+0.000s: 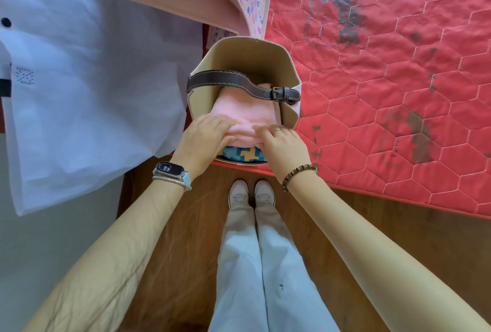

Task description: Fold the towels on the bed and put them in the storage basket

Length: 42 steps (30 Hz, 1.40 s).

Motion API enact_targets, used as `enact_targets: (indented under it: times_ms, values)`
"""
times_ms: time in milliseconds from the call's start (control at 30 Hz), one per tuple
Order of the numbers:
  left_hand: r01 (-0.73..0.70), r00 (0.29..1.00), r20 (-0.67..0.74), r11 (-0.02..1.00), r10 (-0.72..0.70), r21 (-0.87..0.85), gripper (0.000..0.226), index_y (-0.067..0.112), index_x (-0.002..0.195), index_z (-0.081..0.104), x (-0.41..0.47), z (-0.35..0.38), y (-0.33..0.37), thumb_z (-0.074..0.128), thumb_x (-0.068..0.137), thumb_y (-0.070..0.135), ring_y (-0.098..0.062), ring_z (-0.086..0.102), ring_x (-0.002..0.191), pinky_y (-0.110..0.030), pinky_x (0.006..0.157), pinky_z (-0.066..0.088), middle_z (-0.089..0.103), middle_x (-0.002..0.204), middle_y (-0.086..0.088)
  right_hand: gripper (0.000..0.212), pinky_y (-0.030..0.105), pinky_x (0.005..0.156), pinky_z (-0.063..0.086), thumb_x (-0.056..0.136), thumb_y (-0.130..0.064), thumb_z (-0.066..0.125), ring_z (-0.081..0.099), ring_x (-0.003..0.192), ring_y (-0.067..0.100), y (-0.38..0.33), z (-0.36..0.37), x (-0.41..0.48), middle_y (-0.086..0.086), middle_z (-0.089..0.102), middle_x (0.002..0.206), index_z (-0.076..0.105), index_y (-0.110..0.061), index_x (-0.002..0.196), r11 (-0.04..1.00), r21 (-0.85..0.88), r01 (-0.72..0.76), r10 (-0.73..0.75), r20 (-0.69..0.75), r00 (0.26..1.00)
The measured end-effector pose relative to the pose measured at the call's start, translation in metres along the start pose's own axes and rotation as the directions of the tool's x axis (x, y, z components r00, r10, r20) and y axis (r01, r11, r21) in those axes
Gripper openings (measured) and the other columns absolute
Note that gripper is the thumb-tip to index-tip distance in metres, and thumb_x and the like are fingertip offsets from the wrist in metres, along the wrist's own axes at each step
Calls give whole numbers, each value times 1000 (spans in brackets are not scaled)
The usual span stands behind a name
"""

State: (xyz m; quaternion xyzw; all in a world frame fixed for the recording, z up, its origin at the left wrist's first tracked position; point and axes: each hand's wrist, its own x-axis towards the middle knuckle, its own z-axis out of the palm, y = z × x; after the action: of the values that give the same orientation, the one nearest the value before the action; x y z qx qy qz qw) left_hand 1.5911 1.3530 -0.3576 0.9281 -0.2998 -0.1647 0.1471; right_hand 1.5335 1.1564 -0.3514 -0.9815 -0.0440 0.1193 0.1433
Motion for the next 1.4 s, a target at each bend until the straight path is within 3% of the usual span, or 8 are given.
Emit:
enact_targets:
  times_ms: [133, 233, 433, 533, 633, 733, 967, 1400]
  values:
    - [15, 1000, 2, 999, -15, -45, 41, 9, 135, 57, -3, -5, 5, 61, 96, 22, -30, 58, 124, -39, 103, 46, 62, 132, -12, 42, 40, 90, 47, 94, -10, 58, 58, 112, 35, -1, -11, 1, 16, 63, 123, 51, -7, 135, 993, 83, -80, 68, 132, 989]
    - [106, 994, -9, 972, -110, -208, 50, 11, 147, 44, -14, -14, 10, 56, 100, 21, -25, 44, 140, -34, 108, 39, 48, 150, -10, 47, 40, 96, 48, 98, -10, 50, 55, 120, 27, 3, -31, -6, 10, 57, 134, 41, -15, 144, 946, 259, -194, 143, 204, 968]
    - [294, 929, -2, 742, -369, -602, 47, 22, 149, 40, -36, -44, 31, 47, 103, 32, -15, 42, 139, -11, 100, 35, 46, 152, 0, 34, 21, 95, 50, 100, -22, 50, 61, 113, 7, 10, -83, -37, -1, 64, 126, 52, -16, 134, 683, 707, -184, 254, 6, 967]
    - [249, 913, -71, 686, -402, -684, 44, 23, 147, 45, -45, -73, 47, 47, 104, 32, -11, 46, 136, -4, 97, 35, 50, 148, 3, 32, 34, 95, 53, 100, -27, 49, 64, 112, 10, 6, -111, -47, -2, 67, 121, 54, -19, 131, 588, 792, -166, 303, -26, 953]
    - [170, 905, -141, 646, -401, -744, 39, 24, 142, 50, -51, -106, 62, 47, 104, 35, -8, 50, 133, -20, 108, 42, 55, 143, 6, 33, 44, 94, 54, 100, -32, 47, 65, 111, 13, -5, -145, -56, 1, 67, 121, 55, -20, 129, 511, 853, -103, 320, -77, 944]
    - [50, 890, -195, 513, -412, -857, 34, 30, 134, 55, -57, -141, 78, 51, 101, 41, -8, 53, 130, -38, 113, 42, 61, 134, 10, 29, 40, 94, 54, 103, -25, 44, 68, 107, 16, -18, -183, -66, 3, 68, 118, 55, -16, 128, 401, 916, -27, 346, -124, 930]
    - [-136, 833, -329, 412, -445, -901, 34, 18, 136, 50, -74, -228, 131, 43, 105, 30, -9, 53, 130, -34, 113, 40, 59, 135, 3, 34, 26, 85, 52, 105, -28, 35, 69, 106, 22, -37, -260, -87, 8, 67, 122, 54, -16, 131, 109, 992, 68, 440, -110, 891]
    - [-317, 848, -444, 393, -289, -863, 50, 24, 138, 50, -85, -292, 167, 41, 96, 50, -19, 56, 131, -40, 110, 43, 58, 141, -5, 36, 37, 95, 52, 104, -35, 35, 67, 108, 25, -25, -333, -132, 8, 67, 123, 57, -20, 127, 22, 972, 234, 537, -209, 817]
